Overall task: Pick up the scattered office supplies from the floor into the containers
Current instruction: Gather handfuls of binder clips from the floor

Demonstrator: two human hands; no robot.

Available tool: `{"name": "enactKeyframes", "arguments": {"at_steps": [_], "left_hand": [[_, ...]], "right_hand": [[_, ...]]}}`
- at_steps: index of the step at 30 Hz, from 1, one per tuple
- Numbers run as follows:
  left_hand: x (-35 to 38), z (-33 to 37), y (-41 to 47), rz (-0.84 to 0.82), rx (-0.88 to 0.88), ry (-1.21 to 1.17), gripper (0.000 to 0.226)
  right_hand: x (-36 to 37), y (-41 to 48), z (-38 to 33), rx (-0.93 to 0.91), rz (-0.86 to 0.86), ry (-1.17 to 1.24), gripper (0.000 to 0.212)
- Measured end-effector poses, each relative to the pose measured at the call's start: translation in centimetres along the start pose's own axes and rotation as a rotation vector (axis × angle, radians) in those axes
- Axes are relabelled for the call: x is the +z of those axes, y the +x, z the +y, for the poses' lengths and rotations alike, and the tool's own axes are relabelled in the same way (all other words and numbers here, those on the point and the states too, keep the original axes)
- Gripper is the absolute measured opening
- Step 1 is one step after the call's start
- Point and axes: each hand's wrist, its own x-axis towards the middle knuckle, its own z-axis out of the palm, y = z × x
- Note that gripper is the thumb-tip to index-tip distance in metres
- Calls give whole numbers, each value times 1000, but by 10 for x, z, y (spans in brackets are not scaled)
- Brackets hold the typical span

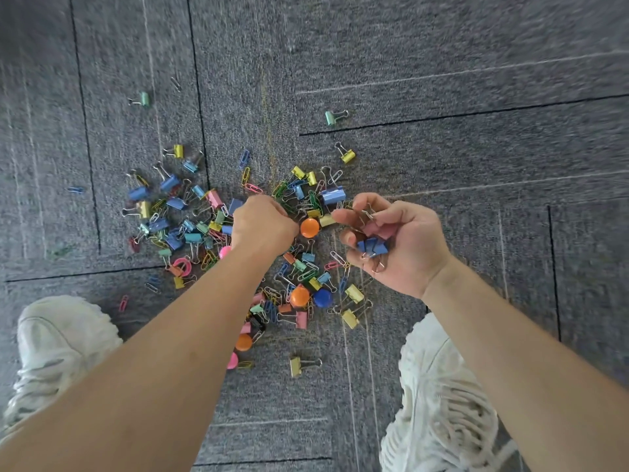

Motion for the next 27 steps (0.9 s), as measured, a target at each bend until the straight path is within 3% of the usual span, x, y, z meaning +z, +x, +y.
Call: {"name": "enactKeyframes", "arguments": {"at_steps": [5,6,9,11,16,23,27], "left_hand": [[1,-4,-9,8,46,-46,6],[1,-4,-10,-3,52,-54,8],[1,-7,-12,-96,38,-127,12],[2,-12,-13,-146,8,-199,13],[-1,-23,-17,-170,-70,-323,11],[-7,-22,-14,-151,-71,-335,11],[-5,-7,-14,-189,-13,-371,21]], "right_hand": [[-5,2,0,-15,46,-85,7],[-5,4,0,-19,114,-222,10],[4,13,3,-80,372,-939,8],[11,25,10,-154,457,-1308,5],[27,48,24,-169,607,-1793,45],[21,42,22,-76,594,-1749,52],[5,24,16,-137,492,-1344,18]]}}
